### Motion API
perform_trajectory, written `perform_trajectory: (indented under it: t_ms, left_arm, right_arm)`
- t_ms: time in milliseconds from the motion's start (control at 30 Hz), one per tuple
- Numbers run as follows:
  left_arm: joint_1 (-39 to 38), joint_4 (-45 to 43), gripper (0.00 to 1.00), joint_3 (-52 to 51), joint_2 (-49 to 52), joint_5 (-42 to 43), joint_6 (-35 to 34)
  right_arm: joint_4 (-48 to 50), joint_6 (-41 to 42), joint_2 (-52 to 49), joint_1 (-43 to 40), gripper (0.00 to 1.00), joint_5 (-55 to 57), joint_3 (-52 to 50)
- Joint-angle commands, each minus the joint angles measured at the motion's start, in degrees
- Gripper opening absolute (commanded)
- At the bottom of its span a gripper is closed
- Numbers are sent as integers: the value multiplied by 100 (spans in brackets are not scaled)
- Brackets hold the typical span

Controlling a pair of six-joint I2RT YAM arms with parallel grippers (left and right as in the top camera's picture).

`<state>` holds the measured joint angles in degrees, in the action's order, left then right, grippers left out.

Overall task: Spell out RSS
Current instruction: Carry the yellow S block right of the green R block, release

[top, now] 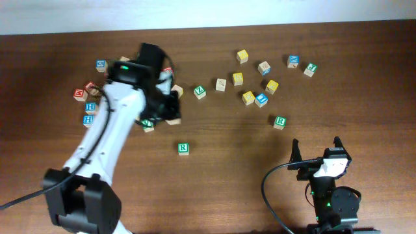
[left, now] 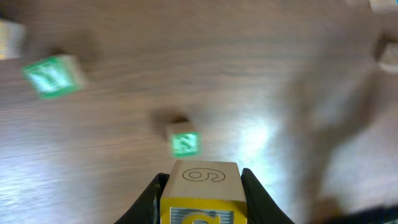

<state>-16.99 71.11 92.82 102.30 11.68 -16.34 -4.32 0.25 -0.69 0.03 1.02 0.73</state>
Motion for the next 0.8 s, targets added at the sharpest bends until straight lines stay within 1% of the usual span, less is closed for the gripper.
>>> perform_trajectory:
  t_ms: [0,100,200,300,467,567,667,767]
  left_arm:
    - [-669,-160,23,-450,-74,83,-535]
    - [-1106,-546,24,-925,-74,-151,-1093]
    - [-1403,-988,24,-1397,-74,-396,-1438]
    - [-1602,-1683,23,-1880,-74,-442,-1451]
    - [-1757,-2581,23,-2518,-70,-940,-1891]
    - [-1816,-2874,23,-2778,-70,-1073,-1902]
    - [-1873,-3182,23,-3062,-70,-1561,-1902]
    - [-1882,-3469,24,-3213,-70,-1639,-1899]
  right_arm:
    - [-35,61,48,33,98,-35,-42]
    - [-35,61,48,33,98,-35,-42]
    - [-35,61,48,33,98,-35,-42]
    - [-35,61,48,33,98,-35,-42]
    - [-35,61,48,33,98,-35,-42]
    - [-35,61,48,33,98,-35,-42]
    - [-35,61,48,33,98,-35,-42]
    - [-35,61,48,33,98,-35,-42]
